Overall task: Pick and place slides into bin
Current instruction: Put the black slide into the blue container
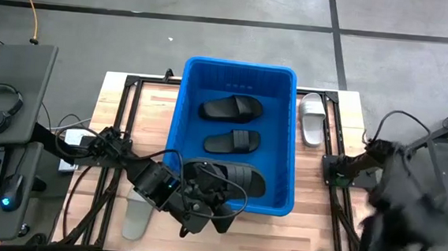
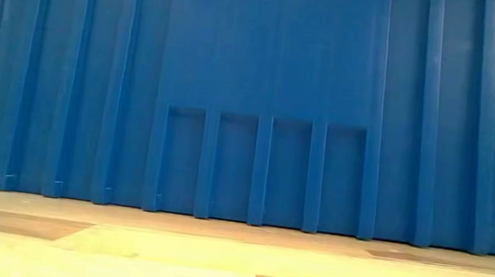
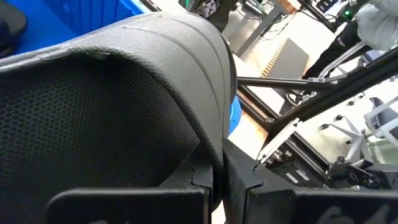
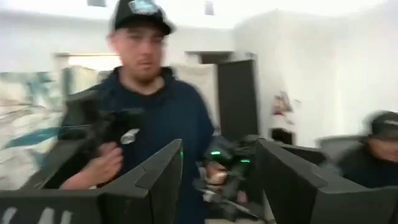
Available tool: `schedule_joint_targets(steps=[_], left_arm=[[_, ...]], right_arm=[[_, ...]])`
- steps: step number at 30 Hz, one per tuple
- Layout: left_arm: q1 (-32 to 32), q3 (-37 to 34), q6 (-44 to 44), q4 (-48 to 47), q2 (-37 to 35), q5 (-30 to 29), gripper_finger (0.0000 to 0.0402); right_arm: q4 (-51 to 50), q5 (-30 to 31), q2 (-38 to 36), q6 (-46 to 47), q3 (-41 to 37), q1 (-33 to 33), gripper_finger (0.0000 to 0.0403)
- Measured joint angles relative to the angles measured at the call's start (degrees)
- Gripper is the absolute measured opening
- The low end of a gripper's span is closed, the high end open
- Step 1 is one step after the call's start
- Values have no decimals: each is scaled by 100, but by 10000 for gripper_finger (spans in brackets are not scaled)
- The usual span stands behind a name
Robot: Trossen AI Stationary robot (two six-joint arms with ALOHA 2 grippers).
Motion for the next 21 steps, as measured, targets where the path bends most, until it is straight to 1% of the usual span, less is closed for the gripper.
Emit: schedule_joint_targets(steps=[2,4,7,9,12,15,16,18,21], left_arm=[[-4,0,32,5,0,8,0],[-4,0,38,2,0,38,0],[-7,0,131,2,0,35,0],[0,0,195,-4,0,-8,0],[120,0,346,-14,0,97,0],[375,0,251,-177,0,301,0],[490,0,188,-180,0,421,0],[743,0,165,-205,0,709,0],[1086,-2,233,-222,4,879,0]], right_arm=[[1036,-344,-112,-8,-834,-16,193],[2132,-359,-479,277,-1827,-123,193],[3618,71,-1188,255,-3217,-168,193],[4208,231,-1683,91,-4091,-132,193],[5088,1021,-2382,88,-5486,-10,193],[5751,2171,-2969,264,-6653,1,193],[5939,2451,-3113,305,-6942,-6,193],[6058,2810,-3403,360,-7437,-5,193],[5994,3130,-3827,493,-7961,-24,193]])
